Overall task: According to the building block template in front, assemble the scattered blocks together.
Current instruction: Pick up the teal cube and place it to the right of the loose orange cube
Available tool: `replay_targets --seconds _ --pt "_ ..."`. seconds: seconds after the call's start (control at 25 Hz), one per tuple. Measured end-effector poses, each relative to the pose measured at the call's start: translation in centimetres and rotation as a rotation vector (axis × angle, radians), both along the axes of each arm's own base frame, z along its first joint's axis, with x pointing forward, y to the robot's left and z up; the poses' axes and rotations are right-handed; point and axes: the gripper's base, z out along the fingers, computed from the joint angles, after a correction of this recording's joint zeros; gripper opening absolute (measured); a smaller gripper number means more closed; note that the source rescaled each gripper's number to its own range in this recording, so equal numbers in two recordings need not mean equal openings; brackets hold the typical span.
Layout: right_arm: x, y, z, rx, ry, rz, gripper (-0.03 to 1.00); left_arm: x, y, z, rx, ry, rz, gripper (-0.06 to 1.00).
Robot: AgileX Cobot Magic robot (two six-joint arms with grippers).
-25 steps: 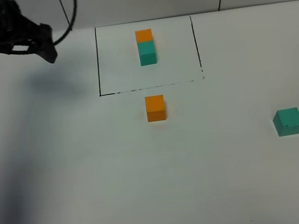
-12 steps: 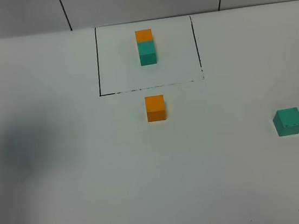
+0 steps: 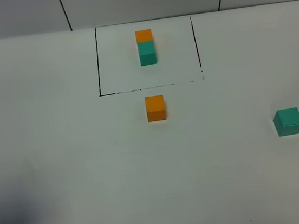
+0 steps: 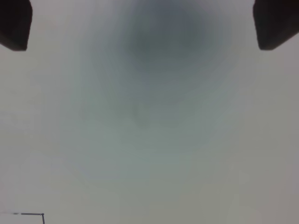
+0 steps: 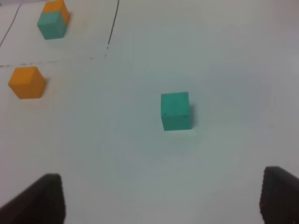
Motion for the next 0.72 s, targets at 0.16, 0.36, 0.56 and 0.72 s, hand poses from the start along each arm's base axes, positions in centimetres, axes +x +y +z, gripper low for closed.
replay_targets --seconds 0.16,0.36,0.56,0.72 --pt "0.0 0.0 0.0 0.000 0.000 0.000 0.71 -3.4 0.1 -1.3 -0.004 -0.083 0.003 0.98" --pt "0.0 0.0 0.0 0.000 0.000 0.000 0.71 -6.6 0.1 -3.2 -0.003 -0.179 0.000 0.97" --pt "0.0 0.0 0.0 0.000 0.000 0.000 0.71 -8.5 0.0 -5.0 0.005 -0.244 -0.042 0.95" --pt "0.0 0.0 0.0 0.000 0.000 0.000 0.71 -9.4 -0.3 -5.5 0.000 -0.276 -0.086 0.94"
